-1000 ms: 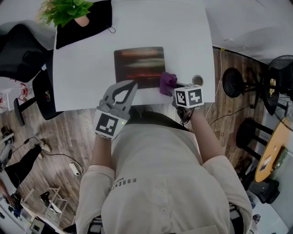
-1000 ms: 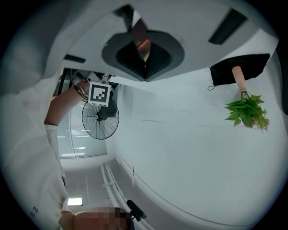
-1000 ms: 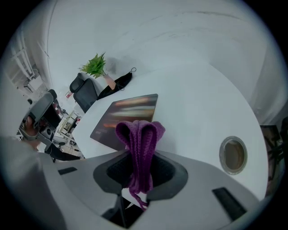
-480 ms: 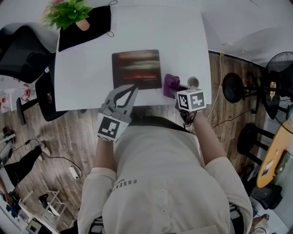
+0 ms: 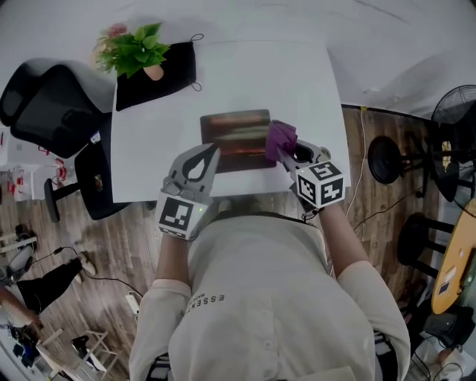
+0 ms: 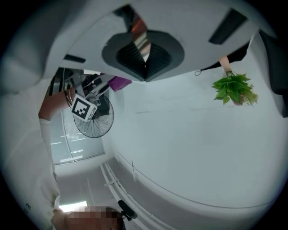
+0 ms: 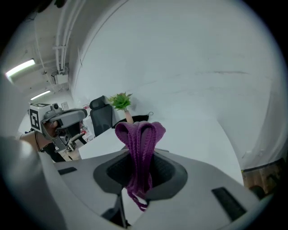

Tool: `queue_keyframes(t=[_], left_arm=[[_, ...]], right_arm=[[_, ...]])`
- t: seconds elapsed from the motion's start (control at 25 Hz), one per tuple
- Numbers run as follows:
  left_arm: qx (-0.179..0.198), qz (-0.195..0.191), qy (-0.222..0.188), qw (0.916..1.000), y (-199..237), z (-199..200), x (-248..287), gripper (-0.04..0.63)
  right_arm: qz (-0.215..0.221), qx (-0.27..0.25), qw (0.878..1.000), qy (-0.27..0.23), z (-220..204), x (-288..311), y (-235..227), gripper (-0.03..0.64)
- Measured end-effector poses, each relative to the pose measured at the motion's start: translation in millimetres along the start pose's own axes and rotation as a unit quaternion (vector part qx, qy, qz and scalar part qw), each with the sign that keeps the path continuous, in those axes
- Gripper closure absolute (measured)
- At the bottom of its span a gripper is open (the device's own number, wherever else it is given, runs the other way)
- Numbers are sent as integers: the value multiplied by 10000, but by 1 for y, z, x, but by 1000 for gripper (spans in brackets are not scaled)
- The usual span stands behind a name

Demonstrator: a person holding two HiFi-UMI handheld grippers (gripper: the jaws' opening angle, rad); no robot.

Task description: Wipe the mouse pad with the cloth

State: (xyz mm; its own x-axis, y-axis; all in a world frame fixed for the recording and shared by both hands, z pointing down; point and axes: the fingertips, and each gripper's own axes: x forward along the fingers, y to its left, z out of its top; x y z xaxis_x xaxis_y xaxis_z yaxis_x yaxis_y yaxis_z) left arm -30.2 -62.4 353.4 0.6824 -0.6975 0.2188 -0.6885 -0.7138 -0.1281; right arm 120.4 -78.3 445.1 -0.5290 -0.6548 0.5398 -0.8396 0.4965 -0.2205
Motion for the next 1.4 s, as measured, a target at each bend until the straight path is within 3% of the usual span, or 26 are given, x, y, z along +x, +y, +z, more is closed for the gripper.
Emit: queue_keyframes(t=[0.24,0.4,0.68,0.88,1.12,1.4], left_arm=[[81,75,-320,9994,40,32,-14,594],[356,106,-408,9985,63,41,-21,594],[412,243,-472,9977,82,50,-32,594],[353,322,-415,9980,87,48,-36,594],[487,328,-427,9974,87,49,-34,594],[375,361,-352,9980,82,47,-30,594]], right_arm=[[-267,-441,9954,-802,69,-4,24,517],[-392,-678,9872,-1386,107,-7,40,517],[-530,-1038,9692,-2172,142,-17,65,517],[-715,-1040,9644,-2326,145,-17,66,522],[-698,-1125,9654,-2245,143,-15,67,526],[-752,-1082,9657,-2236,143,-17,64,528]])
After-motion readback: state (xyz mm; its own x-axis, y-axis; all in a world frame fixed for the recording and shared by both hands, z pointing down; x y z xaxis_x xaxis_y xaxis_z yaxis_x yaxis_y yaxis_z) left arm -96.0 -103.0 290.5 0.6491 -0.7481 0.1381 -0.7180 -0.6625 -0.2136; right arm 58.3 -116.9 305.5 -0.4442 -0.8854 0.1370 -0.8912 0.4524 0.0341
